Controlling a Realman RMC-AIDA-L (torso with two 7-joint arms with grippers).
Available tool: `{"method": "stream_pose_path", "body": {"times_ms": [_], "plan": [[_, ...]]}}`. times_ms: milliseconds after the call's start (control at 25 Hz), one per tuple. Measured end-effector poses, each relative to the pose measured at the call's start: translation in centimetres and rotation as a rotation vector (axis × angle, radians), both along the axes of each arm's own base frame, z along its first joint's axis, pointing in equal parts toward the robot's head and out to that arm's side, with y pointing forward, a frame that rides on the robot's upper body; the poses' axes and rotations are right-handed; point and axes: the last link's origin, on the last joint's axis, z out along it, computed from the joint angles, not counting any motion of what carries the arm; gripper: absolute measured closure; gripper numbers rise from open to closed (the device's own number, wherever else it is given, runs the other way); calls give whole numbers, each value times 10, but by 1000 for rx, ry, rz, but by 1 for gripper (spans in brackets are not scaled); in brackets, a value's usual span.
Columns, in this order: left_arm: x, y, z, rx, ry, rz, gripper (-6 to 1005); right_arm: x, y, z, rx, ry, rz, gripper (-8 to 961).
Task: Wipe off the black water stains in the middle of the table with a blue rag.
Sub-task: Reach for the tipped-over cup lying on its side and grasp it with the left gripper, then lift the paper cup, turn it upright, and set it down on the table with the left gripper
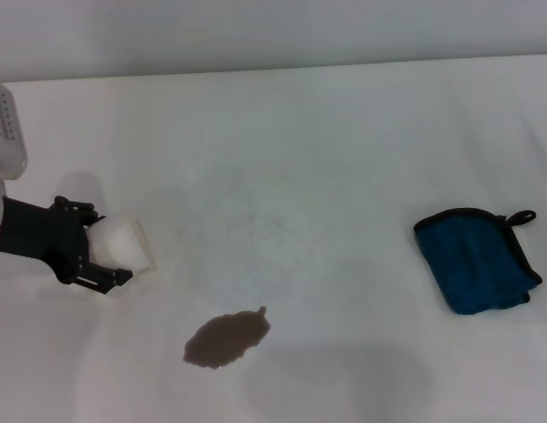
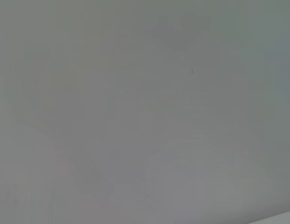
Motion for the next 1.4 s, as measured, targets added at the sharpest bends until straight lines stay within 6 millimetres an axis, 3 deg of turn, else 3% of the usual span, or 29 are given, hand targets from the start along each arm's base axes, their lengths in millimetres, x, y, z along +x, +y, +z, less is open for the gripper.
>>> {"method": "stream_pose_path", "body": {"times_ms": [640,1000,1160,1400], "plan": [[1,0,-5,19,-32,42,221,-1,2,1,0,-4,4,98],[22,13,8,209,-303,-10,341,1,2,5,10,-14,3,98],[27,10,12,305,-452,-84,371,1,2,7,16,-17,1,98],[21,-1,-1,436,-596,-137,428,2,5,9,10,-44,-2,98]]}}
